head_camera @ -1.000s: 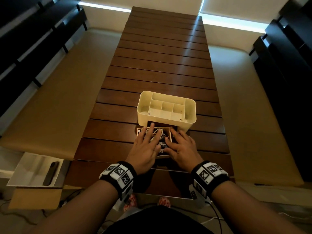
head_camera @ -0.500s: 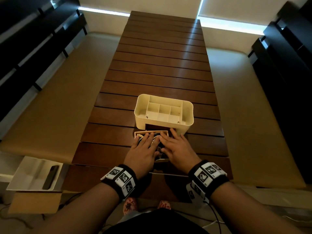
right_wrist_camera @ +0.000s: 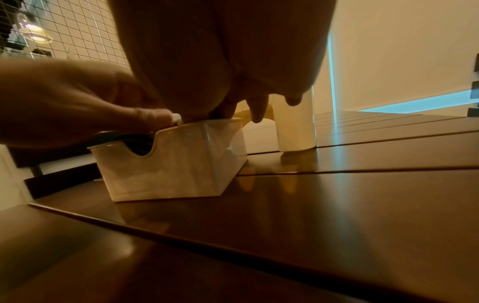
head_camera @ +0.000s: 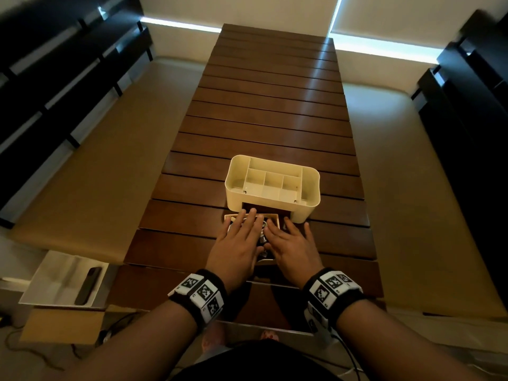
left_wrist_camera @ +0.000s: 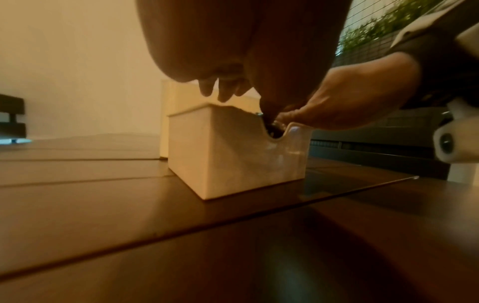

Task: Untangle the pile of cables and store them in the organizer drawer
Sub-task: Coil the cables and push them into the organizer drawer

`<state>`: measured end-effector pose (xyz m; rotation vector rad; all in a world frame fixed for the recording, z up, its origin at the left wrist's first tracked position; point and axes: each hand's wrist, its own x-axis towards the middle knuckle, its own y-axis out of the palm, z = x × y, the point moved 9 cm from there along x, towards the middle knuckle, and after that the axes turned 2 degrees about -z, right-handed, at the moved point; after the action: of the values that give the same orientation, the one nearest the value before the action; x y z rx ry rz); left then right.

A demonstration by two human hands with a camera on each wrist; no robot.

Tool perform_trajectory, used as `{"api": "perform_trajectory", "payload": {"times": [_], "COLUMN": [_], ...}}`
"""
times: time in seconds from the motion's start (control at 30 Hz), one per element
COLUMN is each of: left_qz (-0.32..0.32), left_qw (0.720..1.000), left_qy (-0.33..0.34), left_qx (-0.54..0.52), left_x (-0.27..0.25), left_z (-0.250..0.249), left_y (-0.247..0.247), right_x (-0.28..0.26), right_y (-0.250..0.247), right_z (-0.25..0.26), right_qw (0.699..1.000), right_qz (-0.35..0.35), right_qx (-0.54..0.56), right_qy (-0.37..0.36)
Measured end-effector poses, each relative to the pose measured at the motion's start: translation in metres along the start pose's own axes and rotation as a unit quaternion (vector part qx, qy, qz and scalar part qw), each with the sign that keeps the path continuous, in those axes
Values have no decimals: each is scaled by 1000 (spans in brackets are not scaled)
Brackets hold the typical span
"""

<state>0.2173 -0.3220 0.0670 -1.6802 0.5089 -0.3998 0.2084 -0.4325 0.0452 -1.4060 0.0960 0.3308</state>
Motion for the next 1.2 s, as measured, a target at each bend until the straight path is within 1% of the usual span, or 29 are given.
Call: {"api": "perform_trajectory", "payload": {"times": [0.07,0.1,0.17,0.3,0.37,0.43,0.47,0.5,0.53,0.6,0.63,0.67,0.87,0.9,1.0,1.1,1.2], "left_qz": [-32,-34,-17,23,17,3,2,5,14,41,58,69,82,77,92,69,68], "left_qw": [999,999,999,998,997,997,997,997,997,997,996,995,993,993,991,993,993], "left_qy": [20,30,43,33,44,56,59,60,59,57,63,67,77,79,88,94,94], "left_qx": [1,0,9,52,56,49,49,52,52,38,37,38,38,35,33,14,7], "left_x": [-7,-11,-19,-26,-27,-27,-27,-28,-28,-29,-28,-27,-12,-11,-11,-5,-4], "left_z": [-1,-2,-2,-4,-7,-7,-6,-5,-4,-3,-4,-5,-7,-6,-3,-1,2], "left_y": [-4,0,9,23,21,17,17,17,18,22,25,27,28,27,35,34,41], "right_x": [0,0,0,-3,-2,3,8,14,23,40,46,50,54,54,50,38,27], "right_y": [-1,-1,-2,-17,-41,-71,-83,-90,-91,-79,-72,-67,-66,-67,-70,-70,-65], "right_z": [0,0,3,10,14,11,4,-6,-14,-24,-26,-25,-3,-4,-4,-1,3], "right_qw": [1000,1000,999,999,996,984,976,971,975,990,995,996,993,993,994,995,996], "right_qz": [-6,-11,-20,-33,-75,-157,-197,-216,-206,-129,-96,-82,-111,-108,-96,-82,-72], "right_qx": [14,24,24,-2,21,61,77,87,85,53,40,36,32,29,27,17,13], "right_qy": [3,4,1,-23,-51,-66,-59,-43,-25,2,7,4,-41,-41,-43,-50,-43]}}
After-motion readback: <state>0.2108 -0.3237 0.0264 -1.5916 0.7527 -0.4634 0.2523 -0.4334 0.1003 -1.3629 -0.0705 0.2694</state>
